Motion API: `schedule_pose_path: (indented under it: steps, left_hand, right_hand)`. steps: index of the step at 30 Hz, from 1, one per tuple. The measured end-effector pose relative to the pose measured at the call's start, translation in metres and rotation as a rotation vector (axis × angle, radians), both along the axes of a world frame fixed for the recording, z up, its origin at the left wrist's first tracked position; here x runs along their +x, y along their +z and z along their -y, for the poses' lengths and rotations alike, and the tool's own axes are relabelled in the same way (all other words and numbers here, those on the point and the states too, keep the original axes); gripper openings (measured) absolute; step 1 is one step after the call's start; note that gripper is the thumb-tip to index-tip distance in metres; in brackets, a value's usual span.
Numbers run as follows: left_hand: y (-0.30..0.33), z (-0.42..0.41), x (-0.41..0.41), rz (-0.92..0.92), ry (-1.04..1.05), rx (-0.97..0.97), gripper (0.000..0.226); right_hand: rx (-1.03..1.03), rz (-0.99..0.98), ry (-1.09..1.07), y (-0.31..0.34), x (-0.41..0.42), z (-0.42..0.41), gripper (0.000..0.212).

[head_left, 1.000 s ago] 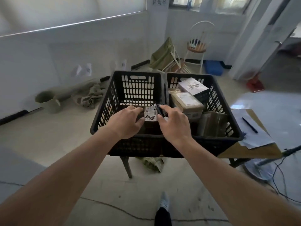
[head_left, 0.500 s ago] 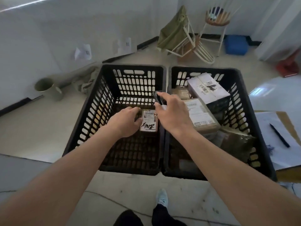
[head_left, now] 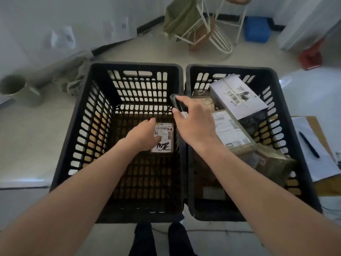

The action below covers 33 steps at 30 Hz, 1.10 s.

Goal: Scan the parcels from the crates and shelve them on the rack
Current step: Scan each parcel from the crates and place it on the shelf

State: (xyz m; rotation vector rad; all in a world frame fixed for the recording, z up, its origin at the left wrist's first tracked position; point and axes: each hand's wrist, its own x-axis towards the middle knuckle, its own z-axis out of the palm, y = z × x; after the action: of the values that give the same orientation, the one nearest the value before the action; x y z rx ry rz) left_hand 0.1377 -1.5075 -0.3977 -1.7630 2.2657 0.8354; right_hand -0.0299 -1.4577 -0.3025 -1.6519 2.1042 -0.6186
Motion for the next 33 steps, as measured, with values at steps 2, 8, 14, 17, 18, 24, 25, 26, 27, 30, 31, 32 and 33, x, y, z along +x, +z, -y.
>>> schedule_pose_path:
  steps: [2,8,14,17,18,24,25,26,27,30,31,32,33]
  left_hand:
    - [-0.013,0.004,-0.002,0.005,0.025,0.049,0.078]
    - [-0.054,-0.001,-0.009,0.016,0.068,0.181,0.110]
    - [-0.077,-0.009,-0.016,-0.132,0.312,0.328,0.135]
    - [-0.083,-0.013,-0.017,-0.269,0.432,0.384,0.135]
    - [-0.084,-0.014,-0.017,-0.333,0.463,0.397,0.136]
    - [-0.089,-0.020,-0.012,-0.582,0.611,0.424,0.128]
    - [-0.090,-0.021,-0.009,-0.601,0.633,0.426,0.124]
    - [-0.090,-0.022,-0.007,-0.622,0.652,0.430,0.120]
    - [-0.090,-0.023,-0.004,-0.645,0.664,0.437,0.116]
    - [-0.089,-0.023,0.002,-0.720,0.675,0.486,0.108]
    - [-0.088,-0.023,0.003,-0.738,0.681,0.500,0.105]
    - [-0.088,-0.022,0.004,-0.751,0.687,0.511,0.103]
    - [-0.087,-0.021,0.005,-0.759,0.691,0.517,0.101]
  right_hand:
    - [-0.007,-0.025,-0.008,-0.002,0.001,0.002,0.048]
    - [-0.030,-0.039,-0.015,-0.004,0.000,0.005,0.046]
    - [-0.015,-0.052,-0.003,-0.004,-0.002,0.003,0.047]
    - [-0.007,-0.049,0.004,-0.003,-0.002,0.002,0.048]
    - [-0.007,-0.047,0.006,-0.003,-0.002,0.001,0.048]
    - [-0.015,-0.045,0.024,-0.003,-0.002,0.000,0.048]
    - [-0.016,-0.047,0.025,-0.003,-0.002,0.000,0.048]
    - [-0.017,-0.050,0.026,-0.003,-0.003,-0.001,0.049]
    - [-0.017,-0.052,0.027,-0.003,-0.003,-0.002,0.049]
    - [-0.013,-0.051,0.042,-0.004,-0.003,-0.003,0.050]
    - [-0.011,-0.055,0.046,-0.004,-0.003,-0.003,0.050]
    - [-0.009,-0.059,0.050,-0.004,-0.003,-0.003,0.050]
    - [-0.008,-0.062,0.053,-0.004,-0.002,-0.003,0.050]
